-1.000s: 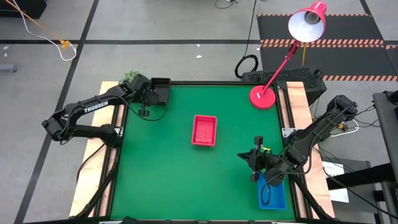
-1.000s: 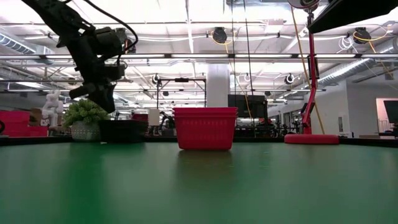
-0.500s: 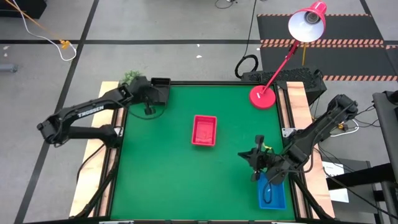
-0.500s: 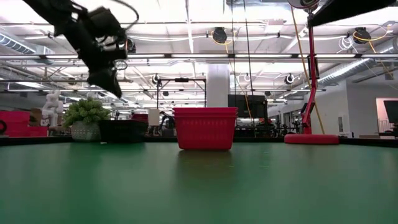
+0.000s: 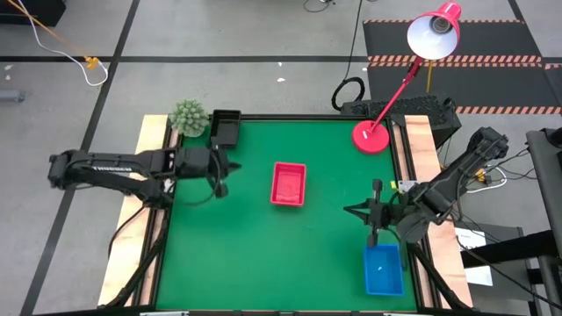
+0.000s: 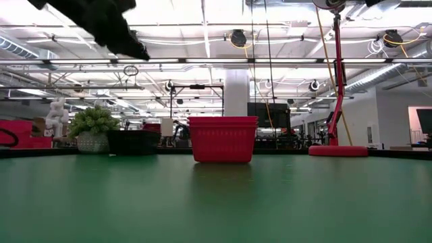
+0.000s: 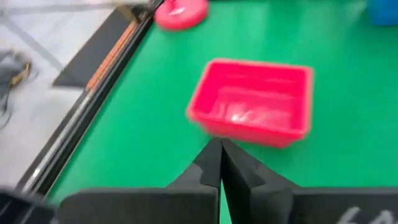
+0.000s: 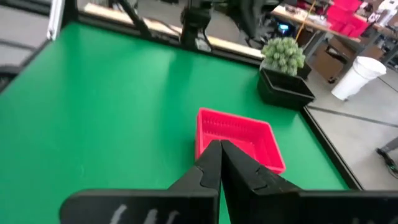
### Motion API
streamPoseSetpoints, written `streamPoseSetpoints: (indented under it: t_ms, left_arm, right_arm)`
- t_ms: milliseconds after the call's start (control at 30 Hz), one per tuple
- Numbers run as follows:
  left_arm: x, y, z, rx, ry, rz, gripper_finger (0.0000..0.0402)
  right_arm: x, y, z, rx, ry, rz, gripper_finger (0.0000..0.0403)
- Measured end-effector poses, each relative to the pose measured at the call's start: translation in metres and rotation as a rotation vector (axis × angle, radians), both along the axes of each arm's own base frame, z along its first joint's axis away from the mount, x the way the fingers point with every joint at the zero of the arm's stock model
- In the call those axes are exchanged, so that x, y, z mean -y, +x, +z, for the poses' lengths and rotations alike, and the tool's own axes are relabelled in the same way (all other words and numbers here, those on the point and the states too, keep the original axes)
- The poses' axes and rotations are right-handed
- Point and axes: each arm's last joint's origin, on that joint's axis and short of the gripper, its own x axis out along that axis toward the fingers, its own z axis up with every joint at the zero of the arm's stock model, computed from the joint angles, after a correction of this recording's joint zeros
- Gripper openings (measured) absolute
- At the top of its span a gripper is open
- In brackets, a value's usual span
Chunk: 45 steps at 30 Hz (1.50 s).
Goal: Stack baskets by color
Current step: Return to Home Position
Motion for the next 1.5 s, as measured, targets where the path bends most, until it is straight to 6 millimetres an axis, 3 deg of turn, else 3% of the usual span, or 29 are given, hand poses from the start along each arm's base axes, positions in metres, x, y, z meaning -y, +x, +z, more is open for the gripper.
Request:
streamPoseSetpoints:
  t_ms: [200, 367, 600, 933, 1200, 1333, 1500]
  left_arm:
    - [0.039, 0.006, 0.001, 0.142, 0.032, -0.101, 0.0006]
    - [0.054, 0.006, -0.021, 0.320, -0.001, -0.228, 0.0003]
    - [0.054, -0.005, -0.046, 0.506, -0.047, -0.304, 0.0003]
    - [0.057, -0.012, -0.068, 0.446, -0.057, -0.285, 0.0006]
    - [0.056, -0.013, -0.069, 0.448, -0.030, -0.292, 0.0007]
    - [0.056, -0.013, -0.066, 0.467, -0.007, -0.300, 0.0004]
    - [0.054, -0.012, -0.066, 0.465, 0.000, -0.290, 0.0008]
  right_arm:
    - [0.009, -0.011, -0.019, 0.088, 0.018, 0.029, 0.0000]
    - [0.017, -0.021, -0.041, 0.142, 0.022, 0.081, 0.0000]
    - [0.029, -0.035, -0.057, 0.205, 0.035, 0.136, 0.0000]
    - [0.041, -0.051, -0.085, 0.280, 0.071, 0.212, 0.0000]
    - [0.047, -0.054, -0.102, 0.368, 0.088, 0.251, 0.0000]
    - [0.051, -0.051, -0.095, 0.468, 0.119, 0.281, 0.0000]
    - [0.057, -0.046, -0.097, 0.458, 0.107, 0.307, 0.0000]
